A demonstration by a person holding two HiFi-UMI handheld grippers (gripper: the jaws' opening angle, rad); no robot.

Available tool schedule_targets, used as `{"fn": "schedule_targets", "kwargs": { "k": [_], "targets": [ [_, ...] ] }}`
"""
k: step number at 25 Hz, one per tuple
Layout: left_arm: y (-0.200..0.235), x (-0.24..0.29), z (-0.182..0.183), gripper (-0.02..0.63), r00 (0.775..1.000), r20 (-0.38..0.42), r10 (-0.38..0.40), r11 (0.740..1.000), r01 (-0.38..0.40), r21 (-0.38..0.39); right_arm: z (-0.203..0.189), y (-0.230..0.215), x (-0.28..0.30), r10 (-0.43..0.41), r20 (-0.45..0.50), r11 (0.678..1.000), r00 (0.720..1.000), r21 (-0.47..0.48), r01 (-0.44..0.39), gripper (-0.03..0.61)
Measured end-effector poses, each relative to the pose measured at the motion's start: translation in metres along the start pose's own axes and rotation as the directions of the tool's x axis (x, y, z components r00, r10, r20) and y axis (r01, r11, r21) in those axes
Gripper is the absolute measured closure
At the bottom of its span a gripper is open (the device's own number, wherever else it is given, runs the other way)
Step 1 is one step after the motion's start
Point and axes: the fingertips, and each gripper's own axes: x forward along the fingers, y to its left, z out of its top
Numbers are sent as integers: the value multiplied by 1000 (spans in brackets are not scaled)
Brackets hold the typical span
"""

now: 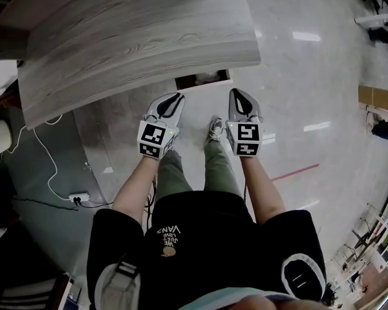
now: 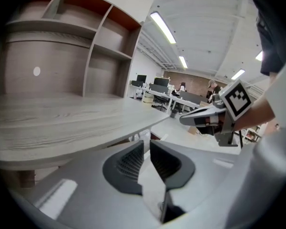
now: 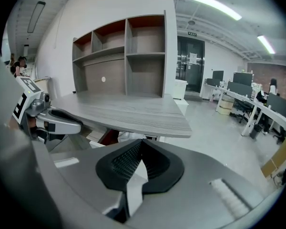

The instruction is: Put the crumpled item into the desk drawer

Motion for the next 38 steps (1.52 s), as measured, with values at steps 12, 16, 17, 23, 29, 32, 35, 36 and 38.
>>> {"fn": "schedule_targets", "kwargs": {
  "k": [12,16,17,23,29,32,35,36,38],
  "targets": [
    [-27,-20,51,561,995,47,-82,994,79,70,24,-4,-45,-36,66,997,997,69,31,575],
    [-36,-33,65,561,994,62,-91,993,86,87,33,-2,-63,-43,94,996,995,86,35,575],
    [-37,-37,67,561,993,67,-93,992,87,89,35,-1,-67,-45,101,995,994,89,36,575],
    [-45,-60,81,561,989,86,-117,987,106,122,54,8,-93,-54,165,994,985,101,37,575],
    [-49,-82,94,561,983,123,-138,984,122,128,67,21,-116,-71,218,991,973,126,44,575],
    [-53,-91,96,561,980,131,-152,981,134,137,72,28,-127,-76,234,990,969,131,46,575],
    [-55,-103,100,561,976,136,-168,978,148,150,78,38,-139,-77,252,990,965,131,45,575],
    [-56,-107,101,561,975,138,-173,976,152,154,81,41,-142,-77,258,990,963,130,44,576],
    [-56,-116,104,561,973,145,-180,975,156,161,84,47,-148,-75,269,991,960,128,41,575]
  ]
}}
